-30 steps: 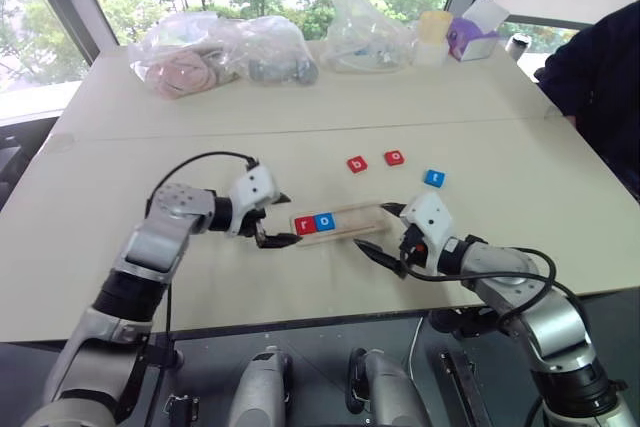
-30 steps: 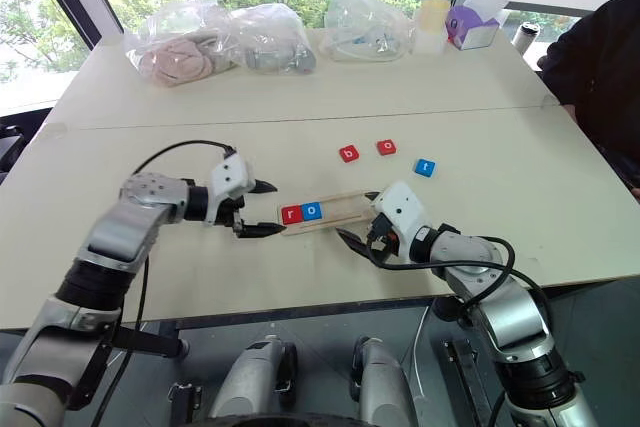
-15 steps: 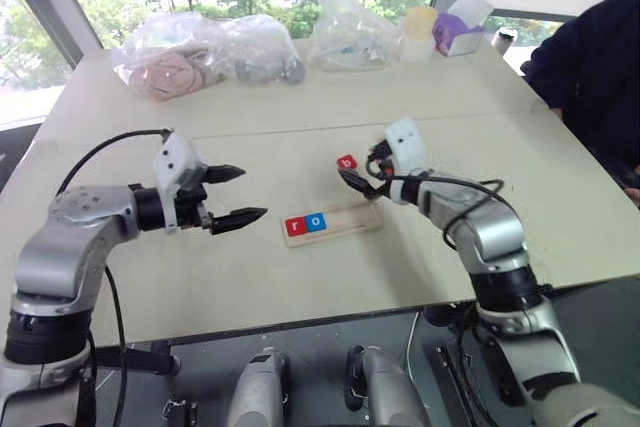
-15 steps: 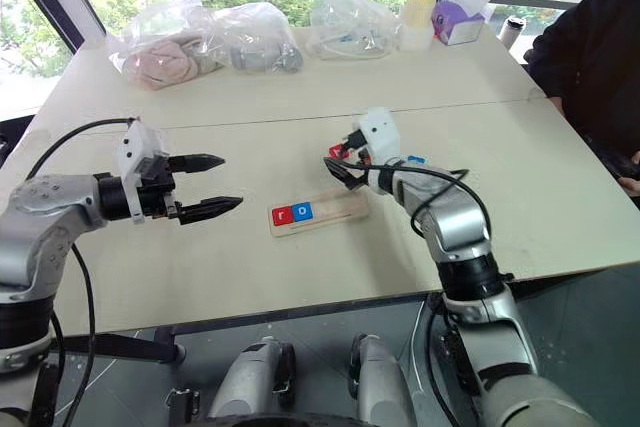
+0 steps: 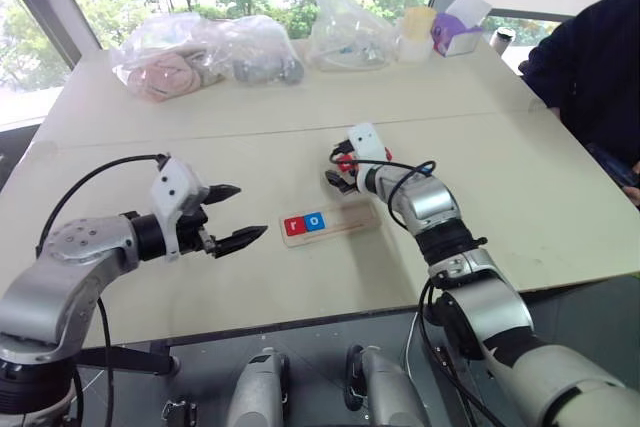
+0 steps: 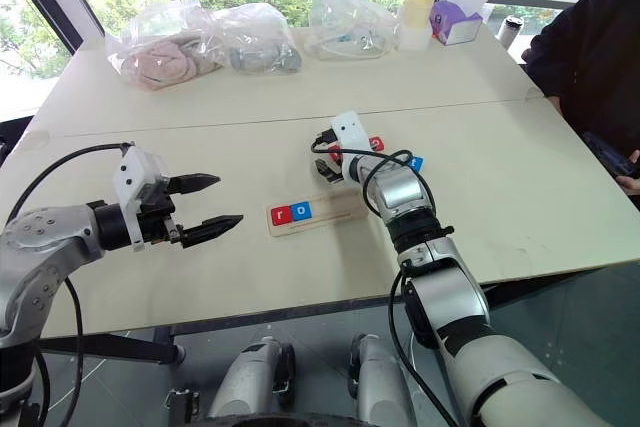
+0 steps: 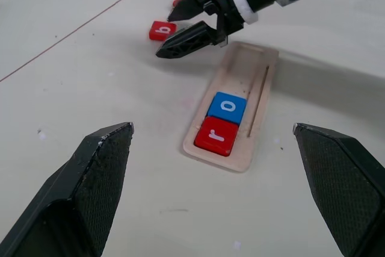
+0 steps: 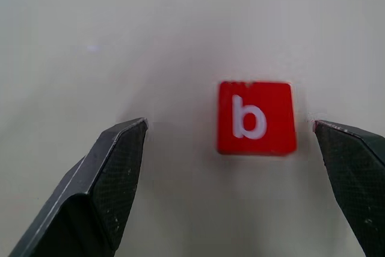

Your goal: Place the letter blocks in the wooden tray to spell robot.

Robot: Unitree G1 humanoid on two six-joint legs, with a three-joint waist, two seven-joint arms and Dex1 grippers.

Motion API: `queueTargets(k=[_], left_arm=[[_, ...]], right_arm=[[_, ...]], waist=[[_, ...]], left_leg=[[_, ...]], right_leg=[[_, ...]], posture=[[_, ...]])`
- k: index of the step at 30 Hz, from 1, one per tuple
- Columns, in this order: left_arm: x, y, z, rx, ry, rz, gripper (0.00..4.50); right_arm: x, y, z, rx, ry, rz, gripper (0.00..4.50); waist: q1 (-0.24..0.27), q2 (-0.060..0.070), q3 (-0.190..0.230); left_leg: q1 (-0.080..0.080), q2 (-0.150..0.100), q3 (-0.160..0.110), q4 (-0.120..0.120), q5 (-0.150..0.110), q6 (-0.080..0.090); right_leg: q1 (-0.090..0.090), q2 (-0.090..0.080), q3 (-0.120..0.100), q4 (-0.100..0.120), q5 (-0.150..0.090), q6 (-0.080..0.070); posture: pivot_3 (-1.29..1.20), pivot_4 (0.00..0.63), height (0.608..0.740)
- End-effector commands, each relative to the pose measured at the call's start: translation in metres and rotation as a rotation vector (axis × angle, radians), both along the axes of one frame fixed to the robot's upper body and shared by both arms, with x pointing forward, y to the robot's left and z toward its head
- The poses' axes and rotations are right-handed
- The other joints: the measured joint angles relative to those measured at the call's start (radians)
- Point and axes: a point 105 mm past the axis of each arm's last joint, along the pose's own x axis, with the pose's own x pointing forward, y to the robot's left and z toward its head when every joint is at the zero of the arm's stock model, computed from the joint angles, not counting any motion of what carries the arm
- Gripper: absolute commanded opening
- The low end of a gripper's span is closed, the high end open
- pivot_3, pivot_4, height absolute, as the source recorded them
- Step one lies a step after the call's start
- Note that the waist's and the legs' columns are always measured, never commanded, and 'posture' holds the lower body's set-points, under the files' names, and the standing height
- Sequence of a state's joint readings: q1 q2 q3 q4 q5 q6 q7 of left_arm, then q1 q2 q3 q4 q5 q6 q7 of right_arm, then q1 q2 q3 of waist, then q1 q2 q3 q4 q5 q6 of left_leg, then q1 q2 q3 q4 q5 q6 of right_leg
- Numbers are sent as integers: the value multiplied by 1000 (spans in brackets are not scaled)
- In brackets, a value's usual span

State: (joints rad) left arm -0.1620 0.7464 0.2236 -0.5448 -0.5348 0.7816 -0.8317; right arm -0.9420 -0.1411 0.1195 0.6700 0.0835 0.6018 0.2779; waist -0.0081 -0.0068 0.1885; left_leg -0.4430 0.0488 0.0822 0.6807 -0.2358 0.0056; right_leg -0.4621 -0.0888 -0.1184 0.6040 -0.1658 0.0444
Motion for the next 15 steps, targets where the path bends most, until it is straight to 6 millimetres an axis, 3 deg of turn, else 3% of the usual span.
queueTargets(k=[1, 4, 7, 12, 15], left_arm=[[-3, -2, 12, 9, -54, 2, 4470], [-5, -1, 11, 12, -54, 9, 4470], [-4, -1, 11, 16, -57, 15, 4500], [-2, 0, 10, 14, -58, 18, 4500], [-3, -3, 8, 10, -51, 5, 4500]], right_arm=[[8, 5, 11, 18, -36, -10, 4500], [11, 6, 6, 40, -3, -39, 4500], [10, 9, 1, 53, 34, -45, 3684], [11, 4, -2, 42, 52, -66, 1156], [12, -9, 14, 17, -8, -76, 1169]], waist=[[-6, 0, 0], [-9, 0, 0], [-8, 0, 0], [-10, 0, 0], [-9, 0, 0]], left_leg=[[0, 0, 0, 0, 0, 0], [1, 0, -2, 0, 0, 0], [1, 0, -2, 0, 0, -1], [2, 1, -2, 0, 0, -1], [2, 1, -2, 0, 0, -1]], right_leg=[[0, 0, 0, 0, 0, 0], [0, 0, 0, 1, 0, 0], [0, 0, 1, 3, 0, 0], [-1, 0, 1, 4, 0, 0], [-1, 0, 1, 5, 0, 0]], posture=[[0, 150, 725], [0, 150, 725], [0, 150, 725], [0, 150, 725], [0, 150, 725]])
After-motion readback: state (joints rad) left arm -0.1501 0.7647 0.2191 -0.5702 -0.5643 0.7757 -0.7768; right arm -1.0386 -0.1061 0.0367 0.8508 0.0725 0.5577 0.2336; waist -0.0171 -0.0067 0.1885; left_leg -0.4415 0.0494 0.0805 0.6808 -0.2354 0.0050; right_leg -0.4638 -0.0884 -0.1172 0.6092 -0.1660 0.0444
